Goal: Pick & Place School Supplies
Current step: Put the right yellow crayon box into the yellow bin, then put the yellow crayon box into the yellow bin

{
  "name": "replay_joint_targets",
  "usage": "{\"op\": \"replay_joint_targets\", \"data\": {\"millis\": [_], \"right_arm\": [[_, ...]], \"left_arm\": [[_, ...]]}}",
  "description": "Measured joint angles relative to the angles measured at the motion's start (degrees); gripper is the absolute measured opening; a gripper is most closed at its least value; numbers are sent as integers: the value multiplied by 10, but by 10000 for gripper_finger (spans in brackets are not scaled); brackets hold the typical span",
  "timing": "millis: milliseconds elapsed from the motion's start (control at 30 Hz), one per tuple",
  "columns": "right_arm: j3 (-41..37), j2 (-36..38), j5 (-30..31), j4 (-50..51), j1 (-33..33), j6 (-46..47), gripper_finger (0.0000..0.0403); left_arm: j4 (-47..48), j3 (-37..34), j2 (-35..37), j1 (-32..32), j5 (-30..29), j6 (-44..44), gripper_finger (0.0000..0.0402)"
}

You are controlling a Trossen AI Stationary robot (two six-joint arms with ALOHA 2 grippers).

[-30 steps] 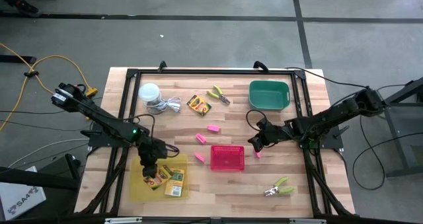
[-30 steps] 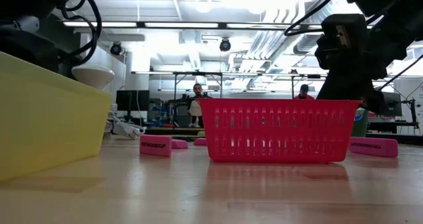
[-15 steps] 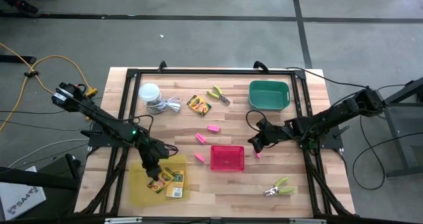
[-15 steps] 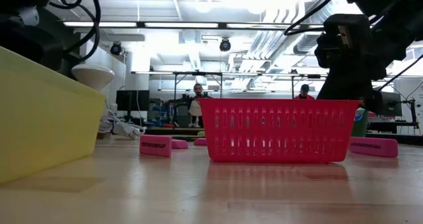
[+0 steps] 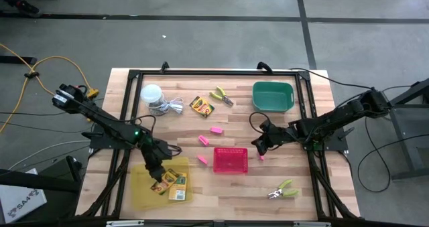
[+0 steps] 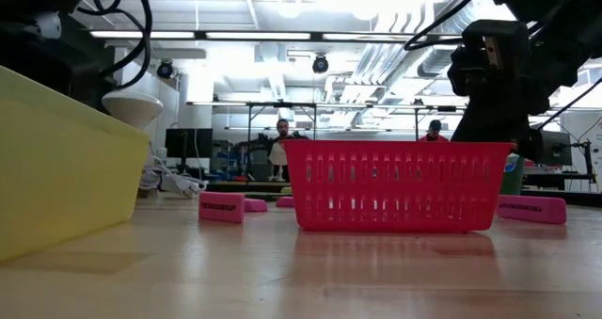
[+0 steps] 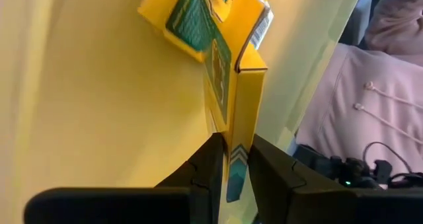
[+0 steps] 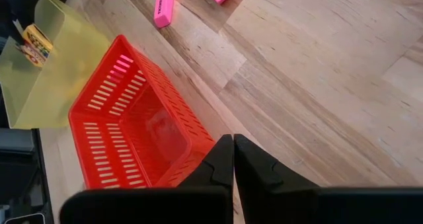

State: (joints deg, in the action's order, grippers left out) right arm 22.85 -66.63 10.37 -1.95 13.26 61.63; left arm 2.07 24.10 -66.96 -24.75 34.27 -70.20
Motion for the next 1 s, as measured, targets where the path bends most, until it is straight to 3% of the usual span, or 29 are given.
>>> {"op": "replay_joint_targets", "data": {"millis": [467, 1000], "right_arm": [[0, 0, 0, 0, 0, 0, 2], [0, 0, 0, 0, 0, 0, 2]], "left_arm": [[4, 0, 0, 0, 13, 13, 135], [3, 0, 0, 0, 122, -3, 139]]}}
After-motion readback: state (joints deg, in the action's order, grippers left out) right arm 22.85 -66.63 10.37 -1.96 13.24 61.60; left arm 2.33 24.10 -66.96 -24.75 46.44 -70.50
